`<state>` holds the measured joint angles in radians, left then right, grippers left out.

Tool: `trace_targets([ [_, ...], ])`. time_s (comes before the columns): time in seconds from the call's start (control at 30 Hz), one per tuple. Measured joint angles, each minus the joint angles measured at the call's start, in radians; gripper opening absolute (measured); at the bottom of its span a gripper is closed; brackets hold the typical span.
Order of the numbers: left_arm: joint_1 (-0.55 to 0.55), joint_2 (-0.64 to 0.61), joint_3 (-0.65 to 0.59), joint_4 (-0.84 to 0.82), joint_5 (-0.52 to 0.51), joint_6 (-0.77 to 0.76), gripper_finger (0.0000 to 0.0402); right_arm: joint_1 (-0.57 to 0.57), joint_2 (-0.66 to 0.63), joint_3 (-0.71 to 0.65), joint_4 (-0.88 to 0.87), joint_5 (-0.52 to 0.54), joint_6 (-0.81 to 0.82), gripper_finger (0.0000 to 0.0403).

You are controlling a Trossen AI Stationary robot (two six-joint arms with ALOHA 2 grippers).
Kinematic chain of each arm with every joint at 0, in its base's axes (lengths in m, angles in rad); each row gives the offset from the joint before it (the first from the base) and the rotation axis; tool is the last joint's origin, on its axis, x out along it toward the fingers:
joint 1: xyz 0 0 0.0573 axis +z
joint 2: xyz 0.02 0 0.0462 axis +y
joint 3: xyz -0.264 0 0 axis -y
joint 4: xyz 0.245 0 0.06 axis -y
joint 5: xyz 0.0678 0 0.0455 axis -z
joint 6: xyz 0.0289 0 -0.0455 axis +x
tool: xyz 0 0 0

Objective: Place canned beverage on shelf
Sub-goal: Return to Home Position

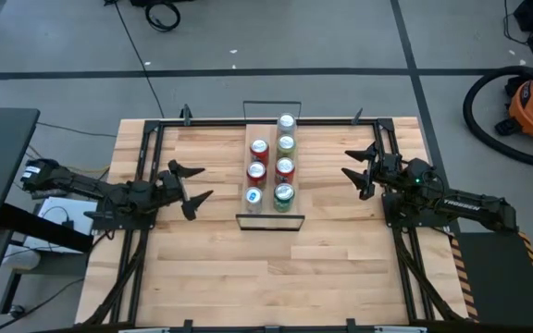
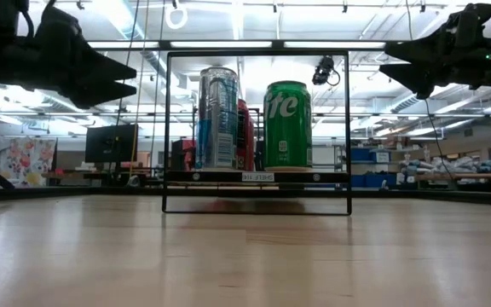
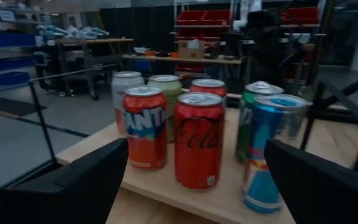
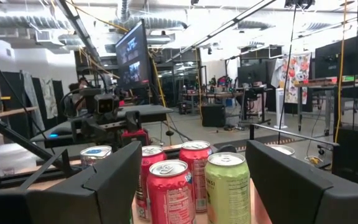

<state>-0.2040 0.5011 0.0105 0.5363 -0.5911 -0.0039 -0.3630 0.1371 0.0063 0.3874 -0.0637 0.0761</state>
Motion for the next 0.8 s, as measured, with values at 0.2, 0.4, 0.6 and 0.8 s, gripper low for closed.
trace_targets([
  [0.2,0.041,0.002,0.0,0.052,-0.002,-0.054,0.0389,0.0,0.0,0.0,0.0,0.0,0.0,0.0297],
  [0.4,0.051,0.003,0.0,0.071,-0.006,-0.116,0.0389,0.0,0.0,0.0,-0.017,0.0,-0.024,0.0297],
  [0.6,0.051,0.003,0.0,0.07,-0.006,-0.113,0.0389,0.0,0.0,0.0,-0.111,0.0,-0.024,0.0297],
  [0.8,0.05,0.003,0.0,0.058,-0.006,-0.03,0.0389,0.0,0.0,0.0,-0.119,-0.001,-0.026,0.0297],
])
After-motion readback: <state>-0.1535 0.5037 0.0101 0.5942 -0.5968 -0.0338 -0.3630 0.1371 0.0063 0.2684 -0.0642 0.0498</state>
